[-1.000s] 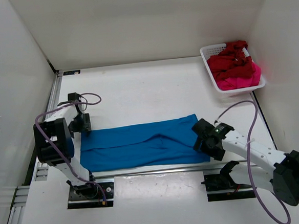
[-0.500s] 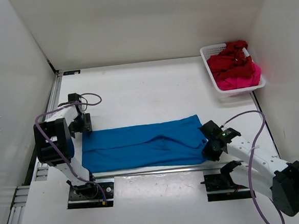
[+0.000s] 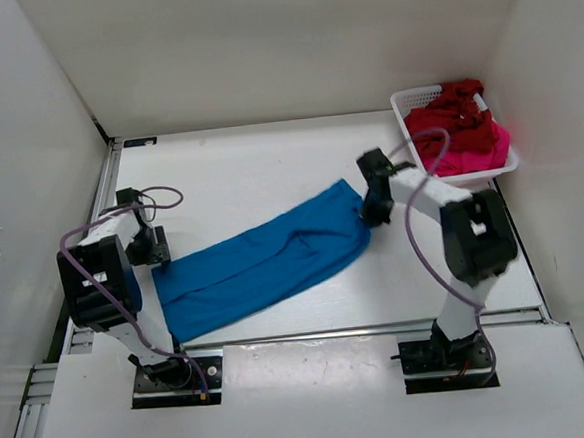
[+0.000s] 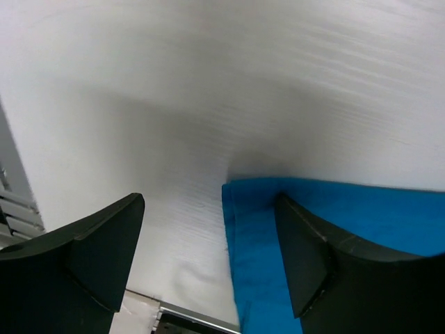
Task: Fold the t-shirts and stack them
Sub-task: Rotate the tshirt 90 degrees
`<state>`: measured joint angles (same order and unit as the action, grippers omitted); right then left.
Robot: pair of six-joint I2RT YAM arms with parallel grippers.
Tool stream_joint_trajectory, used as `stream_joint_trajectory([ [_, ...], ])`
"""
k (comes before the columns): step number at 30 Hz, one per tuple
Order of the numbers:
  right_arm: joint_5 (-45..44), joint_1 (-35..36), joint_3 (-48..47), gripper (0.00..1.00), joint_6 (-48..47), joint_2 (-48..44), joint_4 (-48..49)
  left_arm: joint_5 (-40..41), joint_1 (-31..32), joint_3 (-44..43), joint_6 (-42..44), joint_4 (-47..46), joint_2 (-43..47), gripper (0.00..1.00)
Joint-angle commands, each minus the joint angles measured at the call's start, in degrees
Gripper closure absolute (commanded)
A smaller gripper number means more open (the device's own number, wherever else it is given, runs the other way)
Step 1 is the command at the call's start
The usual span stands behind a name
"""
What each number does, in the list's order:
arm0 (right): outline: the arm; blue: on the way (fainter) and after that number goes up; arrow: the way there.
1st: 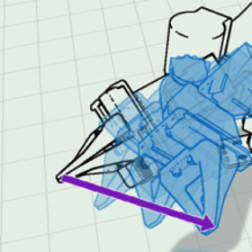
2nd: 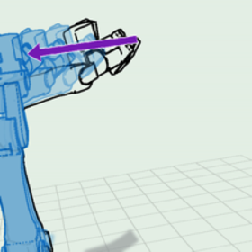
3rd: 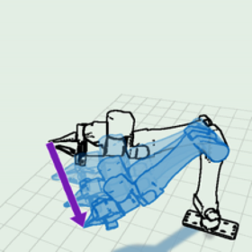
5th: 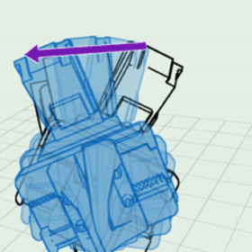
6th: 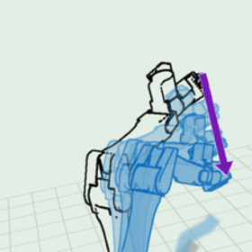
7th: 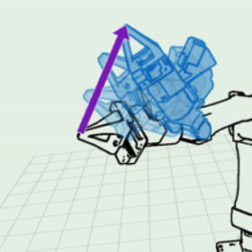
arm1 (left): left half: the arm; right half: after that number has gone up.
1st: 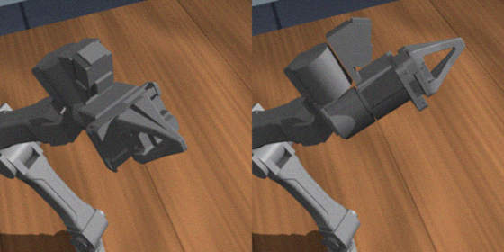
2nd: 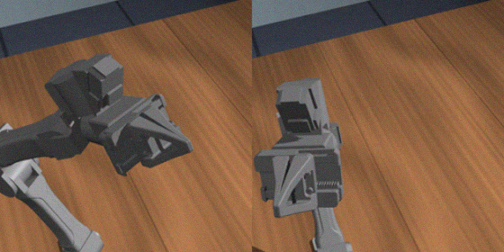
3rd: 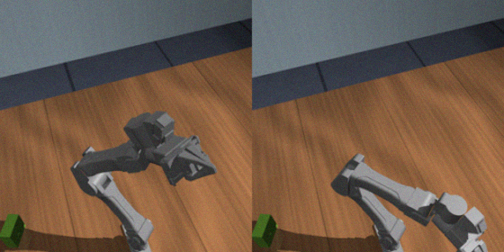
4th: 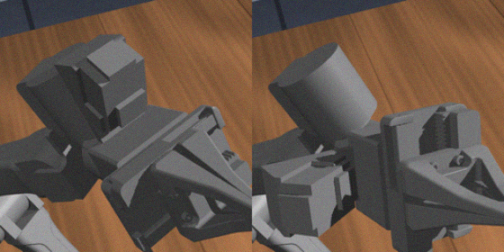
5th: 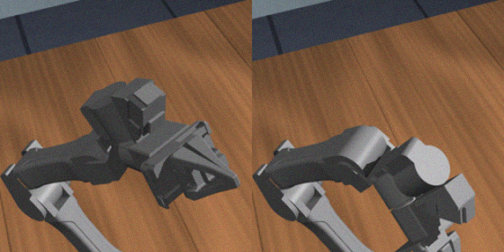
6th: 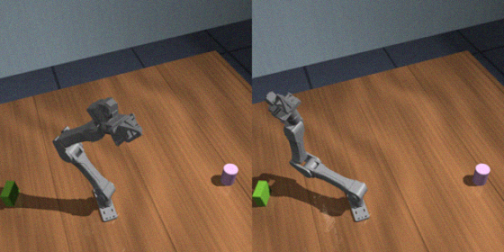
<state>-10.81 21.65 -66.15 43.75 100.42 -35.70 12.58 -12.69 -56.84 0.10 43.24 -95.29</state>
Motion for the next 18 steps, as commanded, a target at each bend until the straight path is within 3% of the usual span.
stream_joint_trajectory([
  [1, 0.69, -0.73, -18.88, 1.0, -7.0, 11.61, -1.72, -0.09, -2.43, -3.1, -0.1, 1.84, 3.18, 0.13],
  [3, 1.23, -0.73, -29.42, 1.0, -8.32, 21.24, -3.75, -2.02, -3.22, -4.24, -0.1, 3.33, 3.18, 0.07],
  [4, 1.23, -0.73, -40.35, 1.0, -8.33, 24.61, -4.63, -2.81, -3.22, -5.12, -0.1, 4.64, 2.65, 0.03],
  [8, 2.02, -0.73, -66.87, 0.93, -9.47, 40.35, -5.17, -5.98, -1.82, -6.53, -0.1, 6.32, 2.03, 0.02],
  [10, 1.05, -1.26, -74.18, 0.79, -8.86, 46.69, -1.58, -7.12, 0.02, -7.23, -0.1, 7.46, 0.03, 0.02],
  [12, 5.33, -3.71, -72.29, 0.59, -4.93, 47.41, 9.99, -10.71, 1.43, -8.02, -0.1, 8.78, -1.39, 0.01],
  [13, 7.45, -4.5, -71.41, 0.39, -3.51, 47.41, 13.52, -11.78, 2.22, -8.55, -0.1, 9.48, -2.0, 0.01],
  [16, 8.44, -5.13, -74.12, 0.16, -4.96, 47.41, 16.37, -14.41, 5.21, -8.55, -0.1, 9.49, -3.68, 0.01],
  [18, 8.44, -5.13, -69.84, 0.12, -7.61, 41.63, 16.37, -15.82, 5.74, -9.08, -0.1, 9.49, -4.47, 0.01],
])
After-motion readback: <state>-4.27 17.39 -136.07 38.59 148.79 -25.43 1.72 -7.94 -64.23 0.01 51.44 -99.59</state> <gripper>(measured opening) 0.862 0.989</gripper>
